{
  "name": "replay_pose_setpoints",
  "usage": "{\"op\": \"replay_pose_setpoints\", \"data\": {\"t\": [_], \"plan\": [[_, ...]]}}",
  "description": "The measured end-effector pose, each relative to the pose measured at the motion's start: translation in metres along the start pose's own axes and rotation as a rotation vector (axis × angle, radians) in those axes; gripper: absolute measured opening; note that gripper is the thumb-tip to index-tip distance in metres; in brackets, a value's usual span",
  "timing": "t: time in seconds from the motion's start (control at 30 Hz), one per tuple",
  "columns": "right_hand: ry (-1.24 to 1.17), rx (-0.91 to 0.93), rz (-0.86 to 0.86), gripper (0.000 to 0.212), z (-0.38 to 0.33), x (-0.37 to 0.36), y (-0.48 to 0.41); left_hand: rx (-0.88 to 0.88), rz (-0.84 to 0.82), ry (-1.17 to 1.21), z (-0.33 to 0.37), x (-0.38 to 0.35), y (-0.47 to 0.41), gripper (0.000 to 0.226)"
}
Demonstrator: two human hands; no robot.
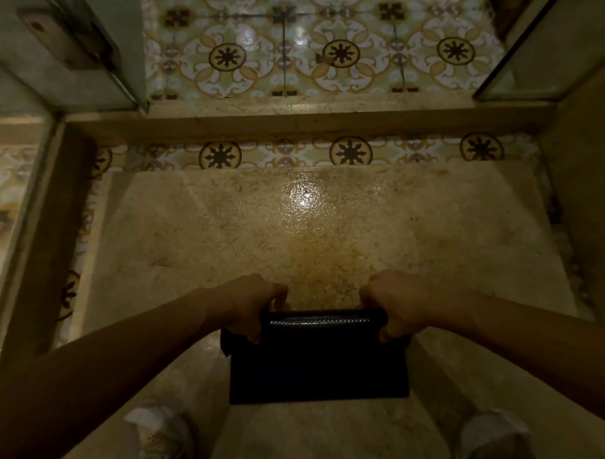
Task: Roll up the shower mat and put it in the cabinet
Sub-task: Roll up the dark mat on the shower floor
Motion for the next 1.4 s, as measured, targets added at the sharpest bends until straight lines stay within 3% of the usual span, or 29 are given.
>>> {"op": "replay_pose_setpoints", "data": {"t": [0.13,0.27,0.43,0.57,0.83,1.0,1.23,1.4], "plan": [[0.012,0.01,-0.114,0.039,-0.002,0.0,-0.002,-0.042,-0.042,-0.091,0.003,0.001,0.003,0.046],[0.085,-0.009,-0.136,0.034,-0.008,-0.003,-0.007,-0.055,-0.09,-0.089,0.003,0.002,0.006,0.049],[0.121,0.011,-0.034,0.054,-0.015,-0.01,-0.003,-0.052,0.025,-0.181,0.01,-0.009,0.005,0.057],[0.042,0.048,0.022,0.062,-0.015,-0.023,0.005,-0.061,0.034,-0.124,0.005,-0.018,0.005,0.059],[0.072,0.104,-0.015,0.04,-0.016,-0.022,0.006,-0.134,0.054,-0.107,0.0,-0.028,0.01,0.049],[0.013,0.041,0.022,0.035,0.002,-0.001,0.005,-0.097,0.064,-0.058,-0.01,-0.004,-0.002,0.046],[0.201,-0.097,0.273,0.041,0.056,0.066,-0.01,-0.002,0.386,-0.059,-0.032,0.074,-0.026,0.045],[0.297,-0.115,0.337,0.041,0.049,0.059,-0.004,-0.042,0.517,-0.14,-0.026,0.075,-0.022,0.049]]}}
Point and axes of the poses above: each hand's wrist, its own y-axis away from the middle knuckle, its own x-axis out of the back of the hand, z = x × y, the point moved 7 cm from there along -y, towards the middle knuckle, and after that the axes turned 12 degrees about x, right-handed, at the moved point
